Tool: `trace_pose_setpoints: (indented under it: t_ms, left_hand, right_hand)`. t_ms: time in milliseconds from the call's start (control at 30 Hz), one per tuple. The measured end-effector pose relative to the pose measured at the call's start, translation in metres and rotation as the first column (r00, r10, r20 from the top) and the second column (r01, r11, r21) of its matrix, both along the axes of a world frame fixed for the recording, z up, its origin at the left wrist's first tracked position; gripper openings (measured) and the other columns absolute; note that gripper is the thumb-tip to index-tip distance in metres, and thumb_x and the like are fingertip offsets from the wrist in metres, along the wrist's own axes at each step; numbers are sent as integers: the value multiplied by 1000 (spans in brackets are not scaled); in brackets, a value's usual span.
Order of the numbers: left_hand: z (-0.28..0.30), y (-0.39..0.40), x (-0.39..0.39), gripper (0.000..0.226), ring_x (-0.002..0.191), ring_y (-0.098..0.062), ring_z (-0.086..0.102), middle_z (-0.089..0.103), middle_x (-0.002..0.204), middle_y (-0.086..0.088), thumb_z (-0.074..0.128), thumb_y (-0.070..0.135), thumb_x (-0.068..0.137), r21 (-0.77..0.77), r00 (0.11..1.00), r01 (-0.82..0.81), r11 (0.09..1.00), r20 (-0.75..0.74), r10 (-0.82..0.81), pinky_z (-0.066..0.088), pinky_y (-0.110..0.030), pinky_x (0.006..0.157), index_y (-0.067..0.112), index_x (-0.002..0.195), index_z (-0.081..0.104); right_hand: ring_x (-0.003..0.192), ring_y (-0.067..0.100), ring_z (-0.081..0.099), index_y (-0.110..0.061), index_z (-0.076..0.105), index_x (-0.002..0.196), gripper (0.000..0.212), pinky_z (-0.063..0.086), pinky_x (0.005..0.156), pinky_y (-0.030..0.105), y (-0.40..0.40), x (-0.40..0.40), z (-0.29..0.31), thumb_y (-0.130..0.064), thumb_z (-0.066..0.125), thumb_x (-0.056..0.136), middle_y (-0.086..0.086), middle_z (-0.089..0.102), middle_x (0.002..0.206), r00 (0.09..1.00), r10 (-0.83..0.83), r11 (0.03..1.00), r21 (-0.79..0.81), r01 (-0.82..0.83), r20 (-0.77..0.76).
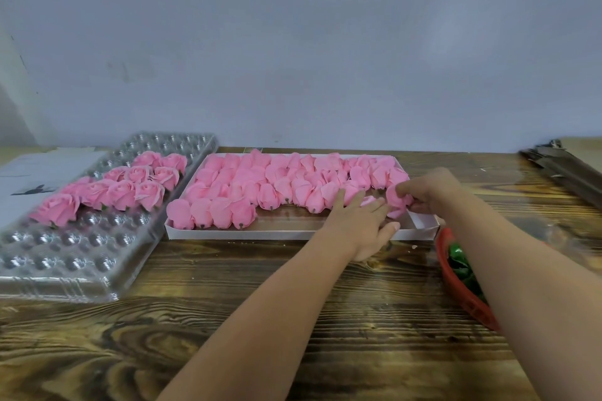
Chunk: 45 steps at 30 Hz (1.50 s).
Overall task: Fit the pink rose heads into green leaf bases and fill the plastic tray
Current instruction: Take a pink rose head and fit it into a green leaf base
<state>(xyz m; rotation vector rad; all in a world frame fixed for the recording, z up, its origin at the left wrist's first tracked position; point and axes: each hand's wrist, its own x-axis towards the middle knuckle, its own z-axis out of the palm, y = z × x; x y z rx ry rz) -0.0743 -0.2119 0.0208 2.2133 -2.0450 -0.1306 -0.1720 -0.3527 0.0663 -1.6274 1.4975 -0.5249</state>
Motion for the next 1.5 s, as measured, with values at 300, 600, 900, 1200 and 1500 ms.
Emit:
trace_pose_setpoints:
  t_ms: [300,600,900,1200,1500]
  left_hand:
    - [9,-8,-2,44,152,-28,24,47,154,-1,36,37,105,-40,983,-70,997,-172,62,2,-64,120,28,144,53]
    - [23,-25,-2,38,137,-25,46,60,141,13,57,19,103,-4,980,-152,988,-127,150,-7,-62,120,44,131,64]
    - [16,-29,-1,41,130,-25,51,66,132,13,60,14,100,-77,977,-186,979,-122,176,-6,-62,120,45,126,67]
    - [17,-26,-4,13,125,-24,54,69,121,11,64,35,96,-101,963,-181,978,-221,155,-1,-63,121,34,100,77]
    - [23,-26,-5,17,115,-23,52,68,101,8,67,20,95,-121,974,-209,970,-110,196,0,-62,121,29,84,76]
  right_hand:
    - [44,20,65,5,64,77,13,53,43,25,1,-6,-1,4,75,70,15,68,56,997,38,999,18,-37,-64]
    - [62,25,67,3,61,82,20,54,44,27,1,-8,1,1,79,72,19,65,79,992,88,995,50,-84,-89]
    - [64,25,67,3,61,86,17,56,53,30,0,-9,4,-2,75,78,20,66,86,985,124,990,80,-115,-118]
    - [83,34,72,2,64,78,7,61,82,47,11,-6,7,-2,67,73,23,71,87,994,76,997,-6,-77,-82]
    - [73,33,69,4,61,72,6,60,82,50,8,-6,6,2,64,69,23,67,77,1000,1,1000,-21,-1,22]
